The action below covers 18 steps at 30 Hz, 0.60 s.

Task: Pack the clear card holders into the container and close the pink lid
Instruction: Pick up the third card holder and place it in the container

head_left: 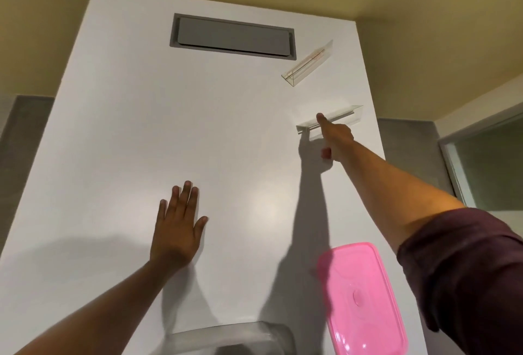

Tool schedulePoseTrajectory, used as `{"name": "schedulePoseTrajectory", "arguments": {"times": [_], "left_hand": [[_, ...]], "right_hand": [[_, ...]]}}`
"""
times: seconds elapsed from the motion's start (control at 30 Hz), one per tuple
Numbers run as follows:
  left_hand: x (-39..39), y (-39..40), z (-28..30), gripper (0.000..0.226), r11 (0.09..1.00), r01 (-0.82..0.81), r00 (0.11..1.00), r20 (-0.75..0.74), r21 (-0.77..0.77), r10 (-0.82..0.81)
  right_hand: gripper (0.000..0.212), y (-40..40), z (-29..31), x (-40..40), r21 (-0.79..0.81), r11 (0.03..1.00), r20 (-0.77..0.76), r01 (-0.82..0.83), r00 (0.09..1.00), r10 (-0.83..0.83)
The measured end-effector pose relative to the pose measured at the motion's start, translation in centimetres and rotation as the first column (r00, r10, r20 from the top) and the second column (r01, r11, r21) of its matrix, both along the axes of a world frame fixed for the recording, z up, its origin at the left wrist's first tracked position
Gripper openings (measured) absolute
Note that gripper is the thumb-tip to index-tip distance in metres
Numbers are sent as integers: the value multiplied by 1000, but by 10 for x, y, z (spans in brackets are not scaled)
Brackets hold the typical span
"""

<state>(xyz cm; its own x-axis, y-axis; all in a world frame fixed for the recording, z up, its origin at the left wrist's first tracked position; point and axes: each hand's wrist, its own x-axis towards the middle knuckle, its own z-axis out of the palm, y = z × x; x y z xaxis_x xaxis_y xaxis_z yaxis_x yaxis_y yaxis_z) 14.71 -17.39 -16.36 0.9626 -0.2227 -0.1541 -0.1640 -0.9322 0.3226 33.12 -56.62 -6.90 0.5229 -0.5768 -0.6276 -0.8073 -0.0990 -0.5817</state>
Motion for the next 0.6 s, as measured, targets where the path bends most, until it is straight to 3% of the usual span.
{"name": "schedulePoseTrajectory", "arguments": {"times": [0.13, 0.27, 0.6], "left_hand": [[-2, 0, -3, 68, 1000, -9, 1000, 28, 14, 9], [-4, 0, -4, 68, 1000, -9, 999, 40, 29, 8], [-1, 3, -5, 69, 999, -7, 1000, -23, 40, 8]], "right_hand": [[58, -1, -11, 21, 72, 997, -39, 35, 999, -32], [33, -2, -15, 22, 93, 994, -49, 57, 997, -52], [28, -13, -6, -3, 79, 983, 70, 168, 982, -174]]}}
